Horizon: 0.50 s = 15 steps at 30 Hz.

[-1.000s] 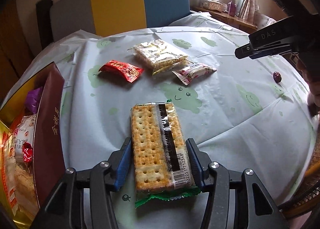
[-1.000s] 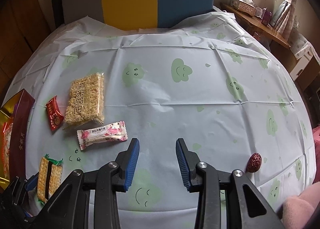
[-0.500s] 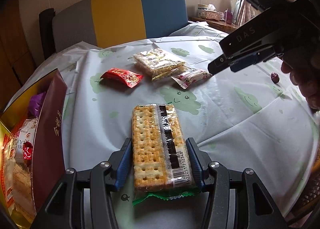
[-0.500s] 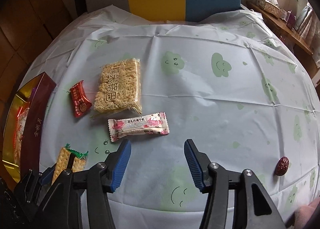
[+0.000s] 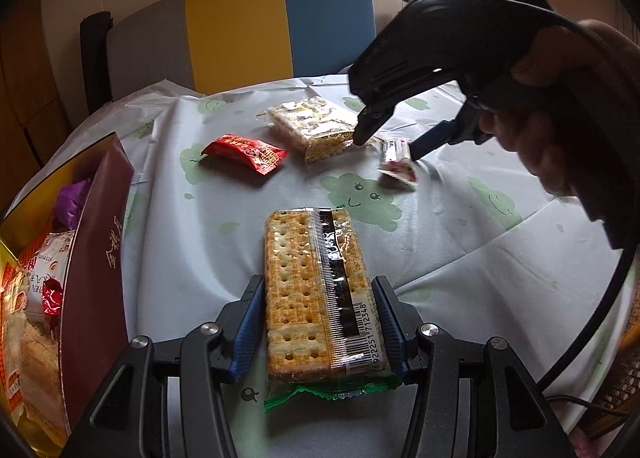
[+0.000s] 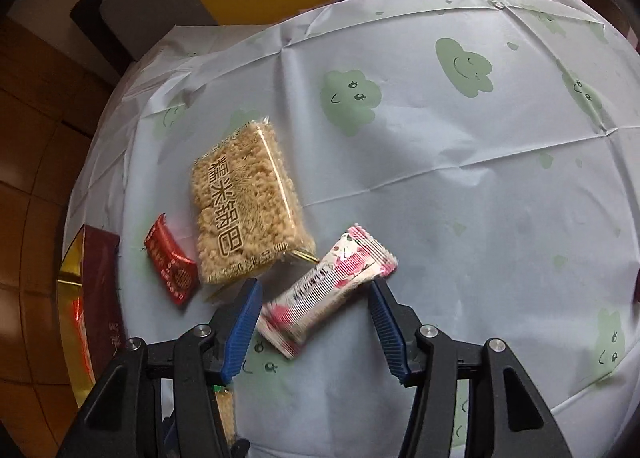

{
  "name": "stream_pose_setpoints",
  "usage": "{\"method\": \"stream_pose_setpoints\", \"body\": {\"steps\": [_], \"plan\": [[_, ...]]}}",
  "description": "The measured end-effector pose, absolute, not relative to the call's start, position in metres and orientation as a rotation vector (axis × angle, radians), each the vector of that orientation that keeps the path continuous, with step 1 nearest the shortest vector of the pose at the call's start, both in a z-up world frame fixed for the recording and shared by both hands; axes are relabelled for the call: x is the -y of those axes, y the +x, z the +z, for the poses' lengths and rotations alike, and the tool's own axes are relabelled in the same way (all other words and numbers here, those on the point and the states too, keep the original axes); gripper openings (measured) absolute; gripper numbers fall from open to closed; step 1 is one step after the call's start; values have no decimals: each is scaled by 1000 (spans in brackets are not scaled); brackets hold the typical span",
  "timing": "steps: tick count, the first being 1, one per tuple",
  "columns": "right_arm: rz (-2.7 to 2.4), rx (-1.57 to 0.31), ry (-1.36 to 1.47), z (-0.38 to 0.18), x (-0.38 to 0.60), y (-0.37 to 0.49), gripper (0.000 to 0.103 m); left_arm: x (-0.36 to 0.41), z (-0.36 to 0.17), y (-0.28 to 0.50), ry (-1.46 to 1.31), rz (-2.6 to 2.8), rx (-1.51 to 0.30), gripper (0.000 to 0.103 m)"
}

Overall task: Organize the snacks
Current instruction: 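Hold the cracker pack with the left gripper while the right gripper grasps the pink rose-print candy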

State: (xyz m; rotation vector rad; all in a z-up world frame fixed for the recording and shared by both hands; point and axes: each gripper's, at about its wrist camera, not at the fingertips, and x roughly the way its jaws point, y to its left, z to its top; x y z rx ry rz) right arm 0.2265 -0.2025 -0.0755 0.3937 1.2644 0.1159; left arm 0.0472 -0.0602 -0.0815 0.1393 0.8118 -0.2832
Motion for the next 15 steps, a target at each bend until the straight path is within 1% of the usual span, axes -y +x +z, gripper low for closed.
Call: {"method": "stream_pose_setpoints", "body": {"steps": [3, 4, 6, 7, 8, 11, 15], "plan": [[101, -1255, 283, -74, 190, 235, 56, 59, -82, 48, 133, -286, -813, 54], [111, -1255, 229, -73, 185, 236, 52, 59, -82, 48, 132, -287, -814, 54], [118, -1276, 93, -73, 177, 233, 30, 59, -82, 47, 130, -287, -813, 54], [133, -1280, 46, -72, 177, 229, 24, 59, -82, 47, 130, -287, -813, 54], [151, -1290, 10, -73, 178, 224, 21, 59, -82, 47, 130, -287, -813, 54], [181, -1305, -88, -74, 184, 206, 21, 60, -82, 47, 132, -284, -813, 54], [261, -1328, -129, -77, 192, 188, 21, 61, -80, 48, 132, -279, -826, 54]]}}
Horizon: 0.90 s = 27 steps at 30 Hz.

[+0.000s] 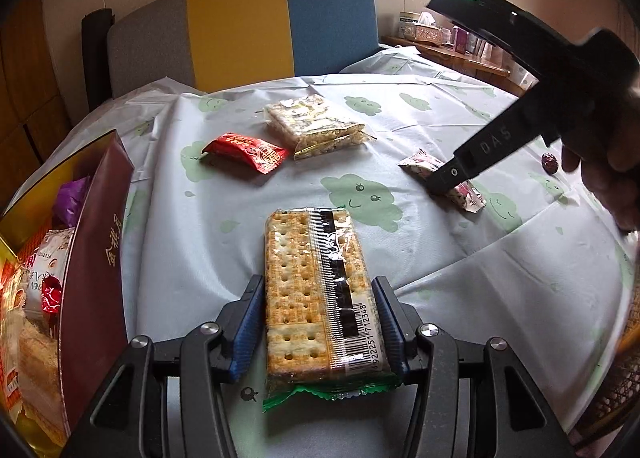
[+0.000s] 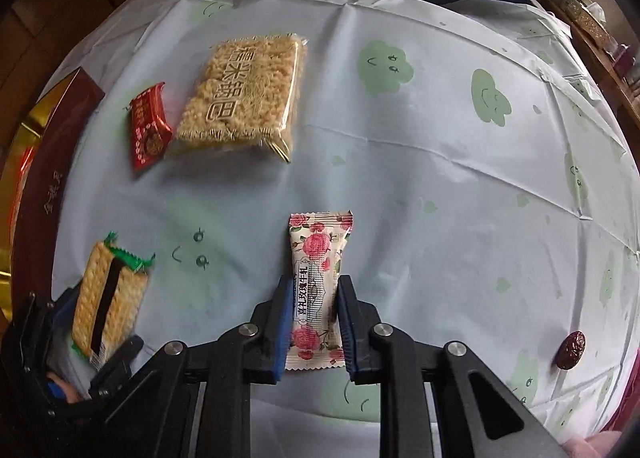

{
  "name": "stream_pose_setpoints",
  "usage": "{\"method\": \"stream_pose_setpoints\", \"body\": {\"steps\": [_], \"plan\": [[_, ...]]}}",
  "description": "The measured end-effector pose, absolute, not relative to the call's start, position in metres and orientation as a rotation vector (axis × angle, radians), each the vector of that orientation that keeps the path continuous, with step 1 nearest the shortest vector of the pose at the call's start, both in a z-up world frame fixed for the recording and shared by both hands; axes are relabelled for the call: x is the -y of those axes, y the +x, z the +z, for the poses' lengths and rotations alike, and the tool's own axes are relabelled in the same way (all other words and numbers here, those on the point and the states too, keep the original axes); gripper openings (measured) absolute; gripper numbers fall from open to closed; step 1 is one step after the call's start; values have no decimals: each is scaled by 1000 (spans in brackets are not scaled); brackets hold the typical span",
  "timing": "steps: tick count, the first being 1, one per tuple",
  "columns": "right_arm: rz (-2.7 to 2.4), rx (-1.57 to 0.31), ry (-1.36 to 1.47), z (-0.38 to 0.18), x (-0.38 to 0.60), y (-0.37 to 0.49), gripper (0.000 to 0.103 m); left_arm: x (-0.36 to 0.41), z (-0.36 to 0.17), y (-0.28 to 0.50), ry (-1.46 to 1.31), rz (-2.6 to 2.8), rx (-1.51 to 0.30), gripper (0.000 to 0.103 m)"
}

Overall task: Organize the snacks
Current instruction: 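Hold the cracker pack with the left gripper while the right gripper grasps the pink rose-print candy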

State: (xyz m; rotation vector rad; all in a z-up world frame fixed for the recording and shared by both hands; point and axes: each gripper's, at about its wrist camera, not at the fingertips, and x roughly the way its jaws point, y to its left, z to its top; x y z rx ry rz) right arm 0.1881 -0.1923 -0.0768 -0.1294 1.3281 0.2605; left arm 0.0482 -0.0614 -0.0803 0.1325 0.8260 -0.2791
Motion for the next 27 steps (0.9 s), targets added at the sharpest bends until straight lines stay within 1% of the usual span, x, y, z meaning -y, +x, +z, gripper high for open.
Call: {"method": "stream_pose_setpoints", "body": {"steps": [3, 6, 9, 14, 22, 27], "plan": [[270, -1309, -125, -79, 196, 183, 22, 63, -79, 52, 137, -273, -845, 53], [278, -1283, -125, -80, 199, 176, 22, 67, -77, 55, 146, -267, -860, 49], [291, -1257, -134, -78, 204, 171, 22, 71, -77, 56, 165, -258, -869, 48], [295, -1237, -228, -78, 192, 170, 23, 69, -70, 61, 129, -262, -907, 48], [303, -1211, -297, -80, 180, 167, 23, 65, -24, 44, 92, -301, -835, 48], [301, -1184, -348, -84, 162, 157, 23, 44, 7, 37, 37, -293, -791, 48]]}}
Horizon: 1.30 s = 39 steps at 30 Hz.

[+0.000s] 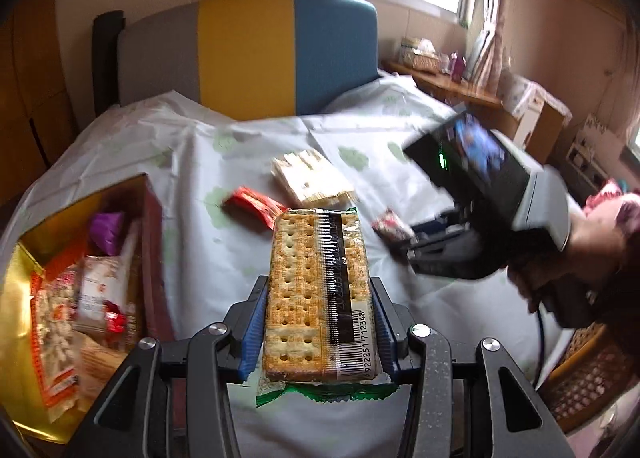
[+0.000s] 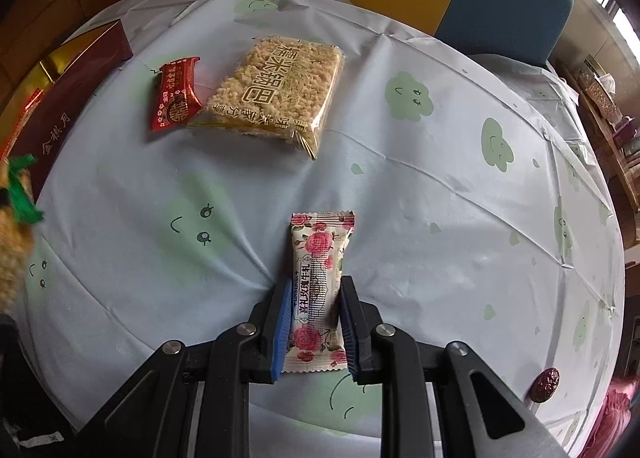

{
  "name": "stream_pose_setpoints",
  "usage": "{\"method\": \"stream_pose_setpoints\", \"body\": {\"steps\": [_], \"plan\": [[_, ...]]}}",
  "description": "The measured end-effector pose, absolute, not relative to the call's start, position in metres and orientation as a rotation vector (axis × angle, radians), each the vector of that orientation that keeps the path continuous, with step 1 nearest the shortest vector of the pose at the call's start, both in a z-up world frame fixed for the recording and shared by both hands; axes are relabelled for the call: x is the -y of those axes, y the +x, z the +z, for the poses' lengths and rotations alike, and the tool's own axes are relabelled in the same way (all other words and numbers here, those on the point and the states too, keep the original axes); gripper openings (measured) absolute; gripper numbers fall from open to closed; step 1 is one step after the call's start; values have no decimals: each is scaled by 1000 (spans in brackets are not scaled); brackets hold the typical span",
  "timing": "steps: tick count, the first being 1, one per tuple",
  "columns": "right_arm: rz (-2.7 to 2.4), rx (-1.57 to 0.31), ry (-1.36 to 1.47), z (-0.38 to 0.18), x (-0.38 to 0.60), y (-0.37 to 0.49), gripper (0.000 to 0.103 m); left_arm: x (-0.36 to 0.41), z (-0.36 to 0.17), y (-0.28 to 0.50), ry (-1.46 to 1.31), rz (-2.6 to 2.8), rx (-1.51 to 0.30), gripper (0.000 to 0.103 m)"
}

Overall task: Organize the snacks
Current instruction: 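Hold the cracker pack with the left gripper while the right gripper grasps the pink rose-print candy, then lower the cracker pack into the tray and open the left gripper while the right gripper holds the candy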

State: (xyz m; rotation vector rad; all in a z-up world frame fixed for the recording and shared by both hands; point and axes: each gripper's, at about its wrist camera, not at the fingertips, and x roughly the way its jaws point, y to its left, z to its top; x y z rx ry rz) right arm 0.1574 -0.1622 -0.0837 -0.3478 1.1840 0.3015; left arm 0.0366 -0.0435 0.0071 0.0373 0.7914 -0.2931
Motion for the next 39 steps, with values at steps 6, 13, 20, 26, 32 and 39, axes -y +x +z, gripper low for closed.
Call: {"method": "stream_pose_setpoints", "body": {"steps": [6, 13, 20, 26, 32, 39], "plan": [[303, -1154, -409, -84, 156, 149, 23, -11, 25, 40, -75, -199, -794, 48], [307, -1144, -437, -88, 153, 149, 23, -111, 28, 39, -196, 43, -797, 48], [309, -1136, -457, -87, 152, 147, 23, -210, 1, 29, -337, 268, -861, 48], [308, -1132, -466, -88, 150, 147, 23, -236, -17, 31, -403, 298, -895, 48], [310, -1134, -460, -87, 152, 147, 23, -232, -32, 43, -412, 266, -931, 49], [310, -1133, -459, -86, 153, 148, 23, -226, -47, 39, -394, 260, -988, 51]]}}
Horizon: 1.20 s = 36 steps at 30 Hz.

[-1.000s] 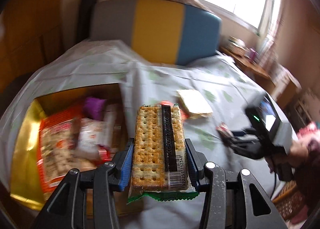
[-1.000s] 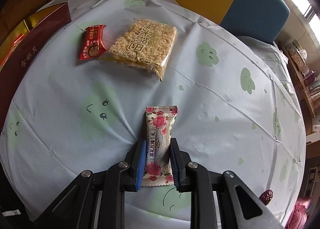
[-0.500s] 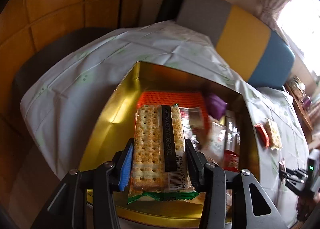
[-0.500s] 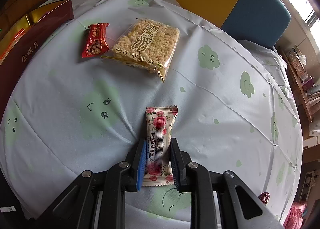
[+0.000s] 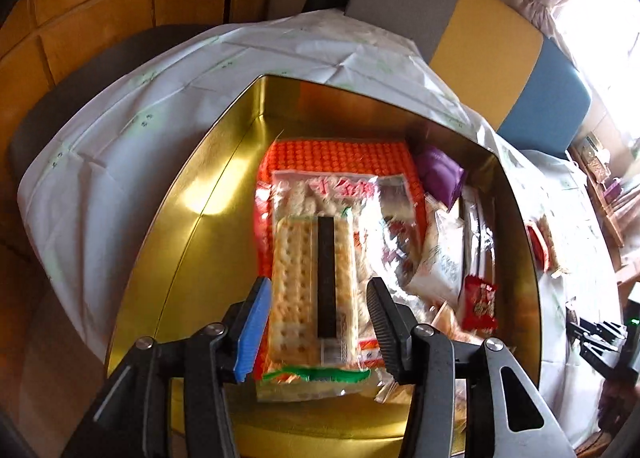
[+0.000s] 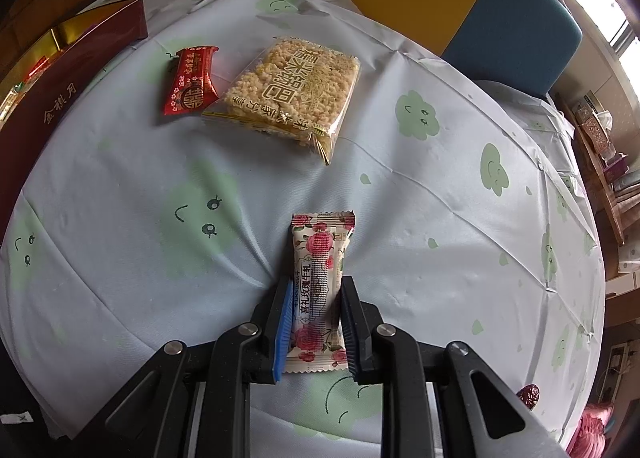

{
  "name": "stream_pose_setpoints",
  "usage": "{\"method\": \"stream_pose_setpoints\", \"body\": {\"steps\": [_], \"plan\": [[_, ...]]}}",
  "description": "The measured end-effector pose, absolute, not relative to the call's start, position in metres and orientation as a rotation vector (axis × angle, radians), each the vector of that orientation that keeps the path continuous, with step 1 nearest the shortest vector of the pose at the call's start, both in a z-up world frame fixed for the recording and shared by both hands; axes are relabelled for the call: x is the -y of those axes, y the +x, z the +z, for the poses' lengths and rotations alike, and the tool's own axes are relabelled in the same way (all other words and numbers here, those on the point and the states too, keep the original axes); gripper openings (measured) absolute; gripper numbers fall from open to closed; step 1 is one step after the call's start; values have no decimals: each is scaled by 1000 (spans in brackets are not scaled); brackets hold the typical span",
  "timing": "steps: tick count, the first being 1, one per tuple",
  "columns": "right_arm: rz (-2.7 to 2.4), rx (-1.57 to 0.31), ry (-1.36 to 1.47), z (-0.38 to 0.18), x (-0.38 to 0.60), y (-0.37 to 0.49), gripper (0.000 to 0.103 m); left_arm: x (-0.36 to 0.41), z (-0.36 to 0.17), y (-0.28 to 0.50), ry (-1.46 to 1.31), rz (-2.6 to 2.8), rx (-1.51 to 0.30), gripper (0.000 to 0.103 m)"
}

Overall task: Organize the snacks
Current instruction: 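Lower the cracker pack into the tray and open the left gripper while the right gripper holds the candy, then carry the rose-print candy over the tray and open the right gripper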

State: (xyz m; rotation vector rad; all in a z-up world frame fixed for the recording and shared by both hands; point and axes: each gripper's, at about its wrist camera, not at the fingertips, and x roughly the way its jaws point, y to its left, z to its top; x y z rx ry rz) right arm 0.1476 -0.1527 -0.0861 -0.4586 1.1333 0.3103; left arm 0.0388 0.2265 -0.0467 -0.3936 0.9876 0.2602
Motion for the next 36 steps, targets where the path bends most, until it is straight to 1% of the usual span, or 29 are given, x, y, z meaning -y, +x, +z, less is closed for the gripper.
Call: {"method": "stream_pose_setpoints", "body": {"steps": [3, 6, 10, 18, 31, 34, 36], "plan": [[310, -1133, -460, -86, 153, 147, 23, -229, -49, 33, -407, 289, -992, 51], [311, -1131, -461, -86, 153, 148, 23, -224, -47, 29, -346, 339, -994, 50], [311, -1129, -466, -86, 153, 147, 23, -207, -38, 24, -248, 369, -958, 50], [300, -1119, -481, -86, 151, 145, 23, -176, -18, 15, -156, 332, -896, 50], [288, -1122, -462, -87, 150, 143, 23, -153, -5, 5, -100, 291, -851, 51], [279, -1144, -440, -87, 152, 147, 23, -153, -6, 3, -103, 289, -852, 51], [260, -1172, -419, -86, 153, 152, 21, -154, -6, 1, -104, 289, -849, 51]]}}
